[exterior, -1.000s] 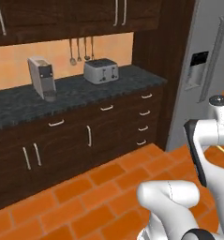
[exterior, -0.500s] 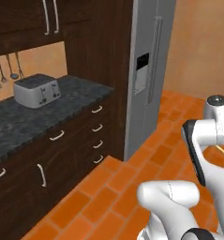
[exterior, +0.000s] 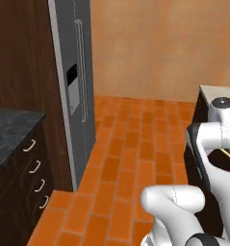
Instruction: Take a straw from the drawer in front and place it inside the glass cup on the dining counter.
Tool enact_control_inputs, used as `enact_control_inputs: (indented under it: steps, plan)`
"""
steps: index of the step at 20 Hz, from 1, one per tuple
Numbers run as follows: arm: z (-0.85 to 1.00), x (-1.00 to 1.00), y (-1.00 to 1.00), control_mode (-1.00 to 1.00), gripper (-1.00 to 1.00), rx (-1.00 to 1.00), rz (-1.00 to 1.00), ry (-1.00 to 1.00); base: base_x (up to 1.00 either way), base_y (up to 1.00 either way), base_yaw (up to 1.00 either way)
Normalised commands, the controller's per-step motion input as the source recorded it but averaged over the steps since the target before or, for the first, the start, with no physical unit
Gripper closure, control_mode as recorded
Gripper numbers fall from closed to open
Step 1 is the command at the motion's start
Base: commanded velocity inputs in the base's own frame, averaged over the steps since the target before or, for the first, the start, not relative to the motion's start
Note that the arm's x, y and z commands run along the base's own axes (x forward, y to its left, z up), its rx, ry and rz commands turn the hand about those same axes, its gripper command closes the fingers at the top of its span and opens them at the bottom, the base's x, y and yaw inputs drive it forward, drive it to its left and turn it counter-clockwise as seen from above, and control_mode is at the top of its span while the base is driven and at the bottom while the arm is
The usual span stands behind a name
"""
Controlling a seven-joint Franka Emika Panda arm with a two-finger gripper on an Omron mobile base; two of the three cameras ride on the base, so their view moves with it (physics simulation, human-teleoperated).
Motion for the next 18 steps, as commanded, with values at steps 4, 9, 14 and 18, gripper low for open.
enact_control_inputs:
  steps: [4, 9, 14, 18]
  plan:
    - [0.00, 0.00, 0.00, 1.00, 1.00, 0.00, 0.00, 0.00, 0.73, 0.40, -0.62]
    - [0.00, 0.00, 0.00, 1.00, 1.00, 0.00, 0.00, 0.00, 0.80, 0.58, -0.58]
    - [0.00, 0.00, 0.00, 1.00, 1.00, 0.00, 0.00, 0.00, 0.98, 0.63, -0.48]
    - [0.00, 0.00, 0.00, 1.00, 1.00, 0.00, 0.00, 0.00, 1.00, 0.42, -0.49]
